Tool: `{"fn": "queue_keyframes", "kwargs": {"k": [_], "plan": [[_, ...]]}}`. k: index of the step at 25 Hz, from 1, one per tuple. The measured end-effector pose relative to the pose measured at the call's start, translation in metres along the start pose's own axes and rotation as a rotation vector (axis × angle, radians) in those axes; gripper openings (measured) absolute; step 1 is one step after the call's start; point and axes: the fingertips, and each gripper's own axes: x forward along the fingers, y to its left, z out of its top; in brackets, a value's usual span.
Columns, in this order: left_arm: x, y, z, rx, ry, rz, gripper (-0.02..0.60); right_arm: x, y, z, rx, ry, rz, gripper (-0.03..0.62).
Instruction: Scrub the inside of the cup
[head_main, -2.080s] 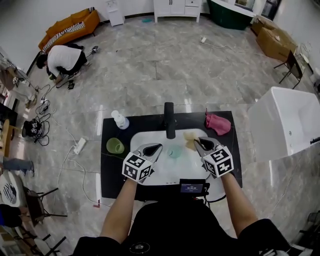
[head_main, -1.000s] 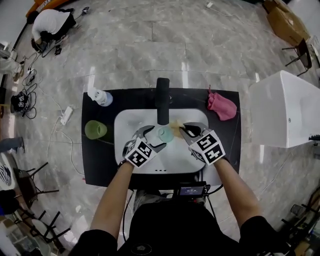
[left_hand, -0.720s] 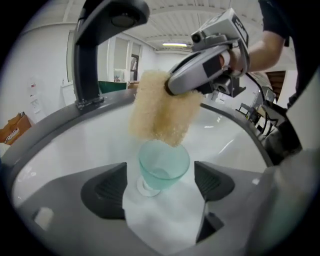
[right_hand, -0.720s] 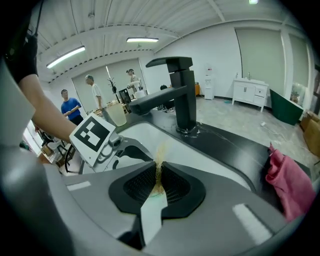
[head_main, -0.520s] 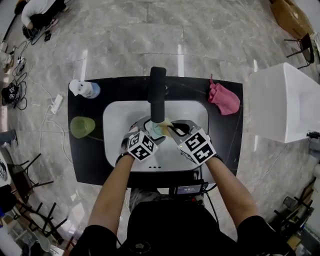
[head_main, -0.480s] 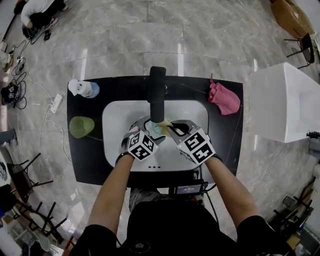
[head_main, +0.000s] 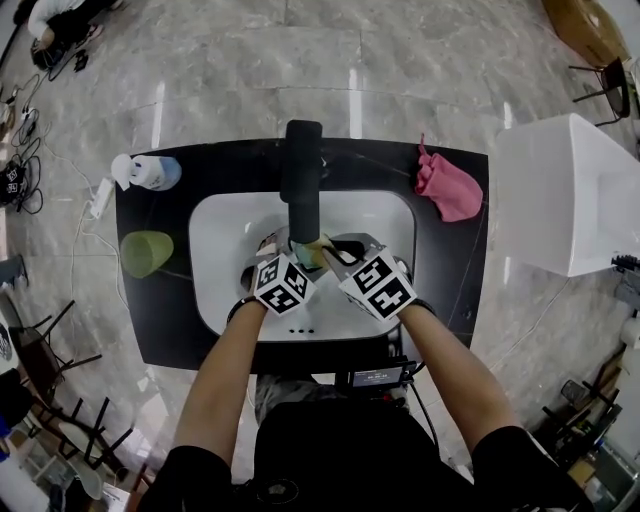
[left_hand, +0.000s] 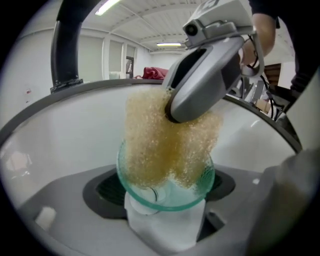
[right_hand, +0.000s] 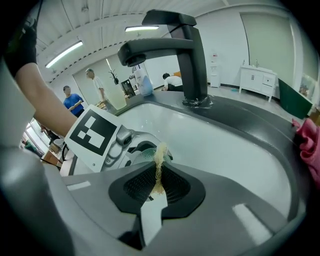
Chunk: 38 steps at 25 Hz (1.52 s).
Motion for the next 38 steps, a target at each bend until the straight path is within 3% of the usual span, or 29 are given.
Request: {"fn": "queue_keyframes", "kwargs": {"k": [6,13,18,21,27,35,38], "plan": [[0.008,0.002,0.002,0.009,-0.026,-0.002,0.402,0.011,-0.007,-0.005,0.027,-0.005,-0.009,0.039],[0.002,-0.005,0.002,0.025,-0.001,-0.017,0.397,0.007,-0.002,-0.007,0.016,-0.01,-0.002,0.04],[-0.01,-0.016,0.009,0.025,0.012,-0.042,0.396,-0.001,0.011,-0.004,-0.083,0.007,0.012,0.04],[-0.017,-0.023,0.013,0.034,0.014,-0.063,0.396,0.0,0.024,-0.009,-0.238,0.054,0.023,0.039],[-0.027,-0.033,0.021,0.065,0.011,-0.101,0.396,0.003,0.044,-0.012,-0.727,0.176,0.017,0.038],[-0.04,-0.057,0.012,0.121,0.044,-0.198,0.396,0.006,0.074,-0.026,-1.174,0.293,0.086,0.038],[-0.044,-0.06,0.01,0.139,0.05,-0.2,0.396,0.008,0.08,-0.028,-1.244,0.314,0.112,0.038]]}}
